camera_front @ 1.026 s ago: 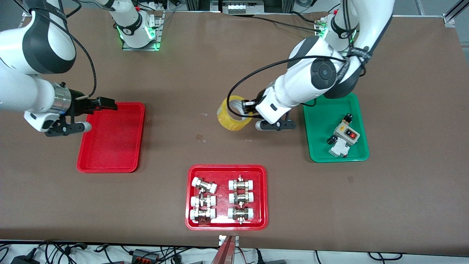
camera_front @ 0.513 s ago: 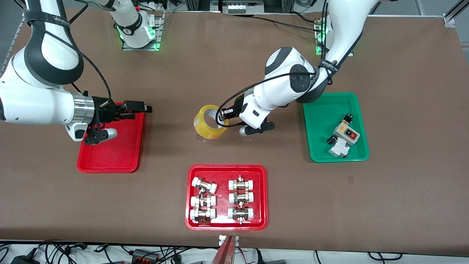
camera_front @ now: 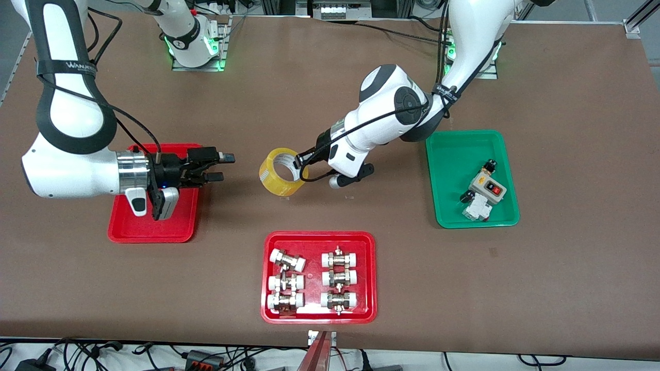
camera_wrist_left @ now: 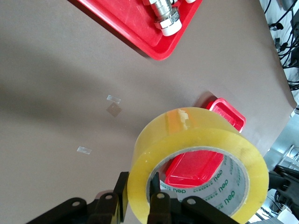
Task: Left arm passes tape to right arm into tray
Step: 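Grasp the tape roll with the right gripper beside the left gripper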
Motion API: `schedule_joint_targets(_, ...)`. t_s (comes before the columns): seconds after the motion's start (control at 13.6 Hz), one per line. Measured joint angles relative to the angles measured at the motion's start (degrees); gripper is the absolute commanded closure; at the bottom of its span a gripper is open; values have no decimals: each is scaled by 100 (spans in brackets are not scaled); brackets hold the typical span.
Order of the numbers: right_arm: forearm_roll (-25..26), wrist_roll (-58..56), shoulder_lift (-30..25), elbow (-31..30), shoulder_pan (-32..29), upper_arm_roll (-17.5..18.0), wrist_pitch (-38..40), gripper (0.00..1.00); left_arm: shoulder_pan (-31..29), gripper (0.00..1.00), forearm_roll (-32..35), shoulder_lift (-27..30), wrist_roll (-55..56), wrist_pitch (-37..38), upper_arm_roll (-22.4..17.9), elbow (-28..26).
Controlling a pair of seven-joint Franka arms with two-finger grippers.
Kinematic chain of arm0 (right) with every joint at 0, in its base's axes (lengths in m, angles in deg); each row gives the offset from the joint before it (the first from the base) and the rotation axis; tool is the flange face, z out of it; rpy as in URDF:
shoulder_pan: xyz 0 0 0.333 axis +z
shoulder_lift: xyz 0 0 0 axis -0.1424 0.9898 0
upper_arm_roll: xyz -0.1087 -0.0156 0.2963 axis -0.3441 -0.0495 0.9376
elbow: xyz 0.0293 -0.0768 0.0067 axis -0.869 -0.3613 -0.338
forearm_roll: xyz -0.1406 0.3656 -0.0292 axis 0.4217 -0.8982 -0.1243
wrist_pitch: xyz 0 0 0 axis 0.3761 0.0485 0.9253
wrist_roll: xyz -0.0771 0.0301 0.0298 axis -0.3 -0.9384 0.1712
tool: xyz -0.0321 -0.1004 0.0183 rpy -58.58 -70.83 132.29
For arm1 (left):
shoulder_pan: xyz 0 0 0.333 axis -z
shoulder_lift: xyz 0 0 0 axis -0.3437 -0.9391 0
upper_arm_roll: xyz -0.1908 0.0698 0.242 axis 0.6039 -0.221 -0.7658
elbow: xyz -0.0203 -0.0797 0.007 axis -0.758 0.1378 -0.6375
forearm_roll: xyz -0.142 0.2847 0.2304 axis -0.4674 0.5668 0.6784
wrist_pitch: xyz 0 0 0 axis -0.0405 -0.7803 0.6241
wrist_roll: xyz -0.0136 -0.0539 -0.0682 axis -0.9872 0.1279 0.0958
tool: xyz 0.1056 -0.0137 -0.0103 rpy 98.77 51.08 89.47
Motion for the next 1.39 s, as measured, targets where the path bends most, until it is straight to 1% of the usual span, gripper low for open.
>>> schedule_joint_targets(0.22, -95, -193, 90, 0, 162, 10, -145, 0, 64, 99, 0, -247, 34, -7, -5, 418)
schedule_joint_targets(0.37, -288, -197, 103, 1, 284, 13, -240, 0, 146, 99, 0, -379, 56, -7, -9, 552)
schedule_joint_targets(0.59, -441, -201, 107, 1, 336, 12, -263, 0, 206, 99, 0, -442, 71, -8, -11, 598)
schedule_joint_targets(1.03, -445, -522, 225, 1, 335, 8, -317, 0, 208, 99, 0, -450, 87, -8, -17, 614)
schedule_joint_targets(1.17, -448, -552, 250, 2, 335, 8, -336, 4, 208, 99, 0, -465, 88, -8, -19, 615)
schedule_joint_targets(1.39, -465, -557, 250, 10, 335, 8, -354, 6, 209, 99, 0, -484, 88, -8, -19, 623)
